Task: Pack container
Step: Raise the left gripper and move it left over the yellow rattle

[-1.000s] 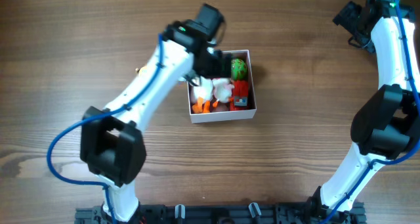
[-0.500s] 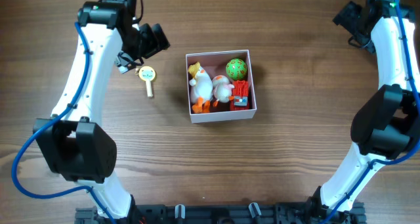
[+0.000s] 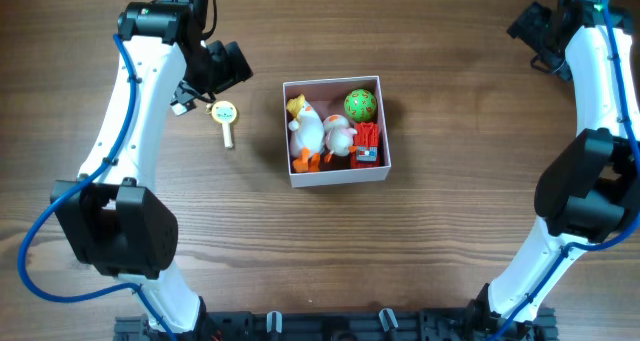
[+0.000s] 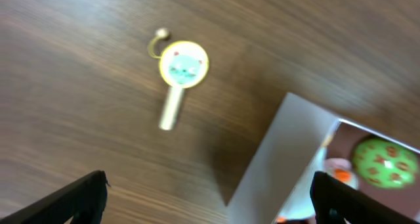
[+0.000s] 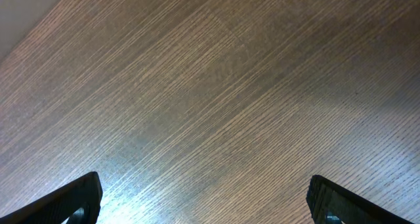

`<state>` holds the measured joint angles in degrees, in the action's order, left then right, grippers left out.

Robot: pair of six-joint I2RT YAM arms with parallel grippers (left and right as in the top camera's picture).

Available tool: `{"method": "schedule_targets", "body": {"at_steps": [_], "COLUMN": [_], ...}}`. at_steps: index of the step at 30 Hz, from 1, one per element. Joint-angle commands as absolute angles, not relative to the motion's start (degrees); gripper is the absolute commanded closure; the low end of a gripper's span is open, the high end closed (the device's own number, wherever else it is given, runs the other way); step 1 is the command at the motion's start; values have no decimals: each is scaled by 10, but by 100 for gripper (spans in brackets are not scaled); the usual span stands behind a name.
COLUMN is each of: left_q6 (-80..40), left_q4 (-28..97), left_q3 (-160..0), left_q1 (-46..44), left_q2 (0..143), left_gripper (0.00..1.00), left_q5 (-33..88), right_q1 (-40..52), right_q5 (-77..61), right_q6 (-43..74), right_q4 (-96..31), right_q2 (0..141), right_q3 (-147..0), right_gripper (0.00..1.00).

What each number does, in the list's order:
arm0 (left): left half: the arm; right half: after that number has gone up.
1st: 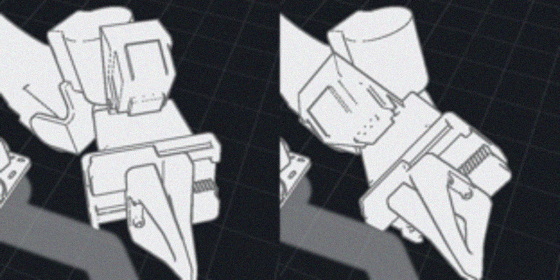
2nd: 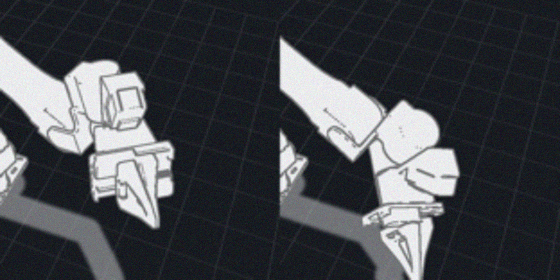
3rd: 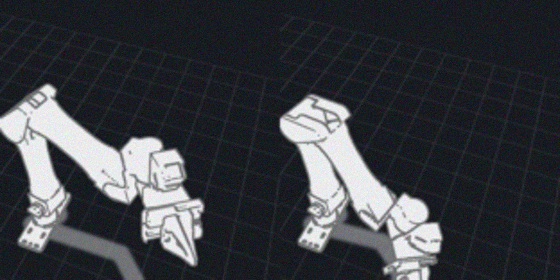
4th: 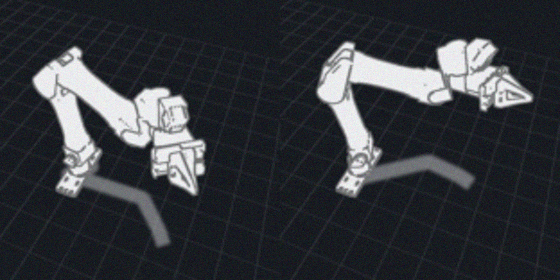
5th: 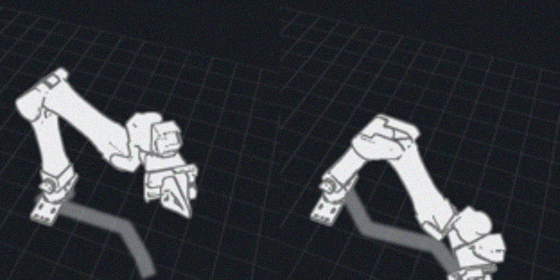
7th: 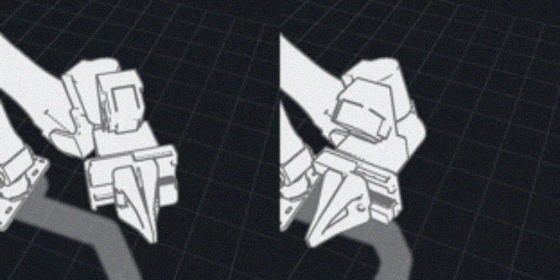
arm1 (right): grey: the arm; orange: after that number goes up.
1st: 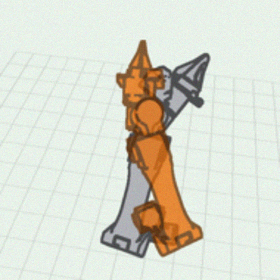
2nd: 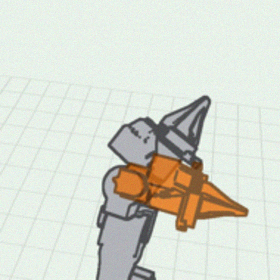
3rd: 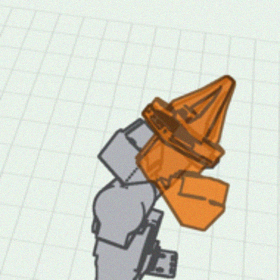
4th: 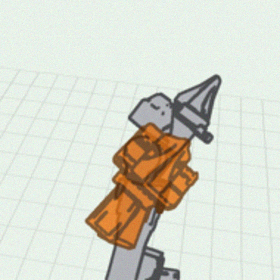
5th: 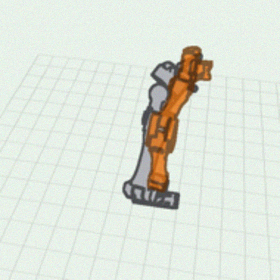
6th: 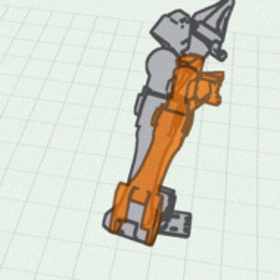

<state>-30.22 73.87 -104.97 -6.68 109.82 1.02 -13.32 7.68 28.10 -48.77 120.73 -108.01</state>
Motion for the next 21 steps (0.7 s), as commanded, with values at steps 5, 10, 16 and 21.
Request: {"method": "schedule_targets", "body": {"at_steps": [5, 10, 16, 21], "left_q6": [-336, -335, -331, -330], "left_q4": [734, 720, 695, 676], "left_q3": [-985, -942, -921, -893], "left_q1": [-68, -68, -68, -68], "left_q2": [1089, 1089, 1089, 1093], "left_gripper": [0, 0, 0, 0], "left_q5": [-37, -35, -35, -36], "right_q1": [-134, -134, -134, -134], "right_q5": [74, 74, 74, 74], "right_q6": [286, 286, 286, 286], "right_q4": [-487, -486, -487, -487], "right_q2": [1190, 1190, 1190, 1190], "right_q3": [-1076, -1076, -1076, -1076], "right_gripper": [0, 0, 0, 0]}}
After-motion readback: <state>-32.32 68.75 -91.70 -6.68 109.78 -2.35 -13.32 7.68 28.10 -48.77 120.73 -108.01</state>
